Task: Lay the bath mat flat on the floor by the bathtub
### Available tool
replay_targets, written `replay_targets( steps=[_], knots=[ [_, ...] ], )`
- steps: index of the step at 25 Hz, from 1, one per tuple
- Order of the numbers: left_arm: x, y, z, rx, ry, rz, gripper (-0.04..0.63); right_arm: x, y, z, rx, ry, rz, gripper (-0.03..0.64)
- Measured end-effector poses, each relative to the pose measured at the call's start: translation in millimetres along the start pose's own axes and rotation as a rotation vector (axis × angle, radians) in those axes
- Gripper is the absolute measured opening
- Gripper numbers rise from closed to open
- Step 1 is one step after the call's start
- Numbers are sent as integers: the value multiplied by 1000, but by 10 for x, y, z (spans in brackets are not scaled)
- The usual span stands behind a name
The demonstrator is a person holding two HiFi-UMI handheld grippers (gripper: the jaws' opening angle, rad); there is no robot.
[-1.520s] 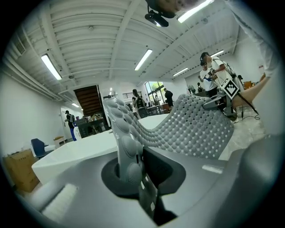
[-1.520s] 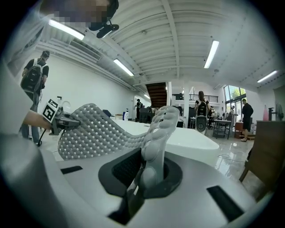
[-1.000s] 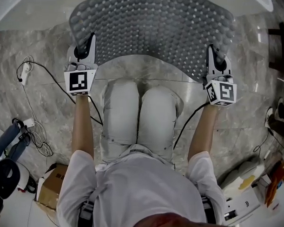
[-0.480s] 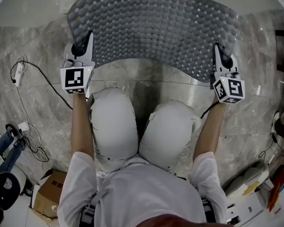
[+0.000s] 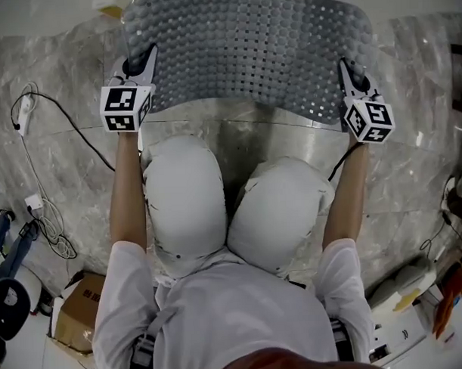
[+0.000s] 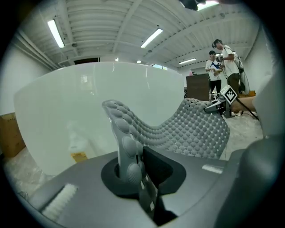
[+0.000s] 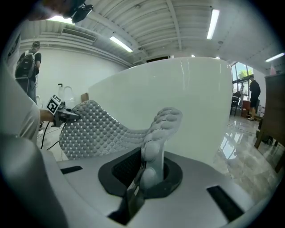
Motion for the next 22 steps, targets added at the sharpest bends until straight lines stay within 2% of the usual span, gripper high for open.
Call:
replay_targets(
  steps=[3, 10, 22],
  knots=[
    [-157, -33, -109, -28, 55, 20, 20, -148, 16, -118, 14, 42, -3, 22],
    [-439, -130, -319, -66, 136, -23, 20, -475, 71, -358, 52, 113, -20, 22],
    [-904, 20, -635, -66, 254, -27, 21, -916, 108, -650, 46, 202, -20, 23]
  ],
)
Point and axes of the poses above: the fingertips, and each gripper's own axes: z backward along the fingers, y to its left, x out of its top, the point moved 8 cm from there along z, backward along the fingers, and after that the axes turned 11 degrees about -y, right-handed, at the moved point
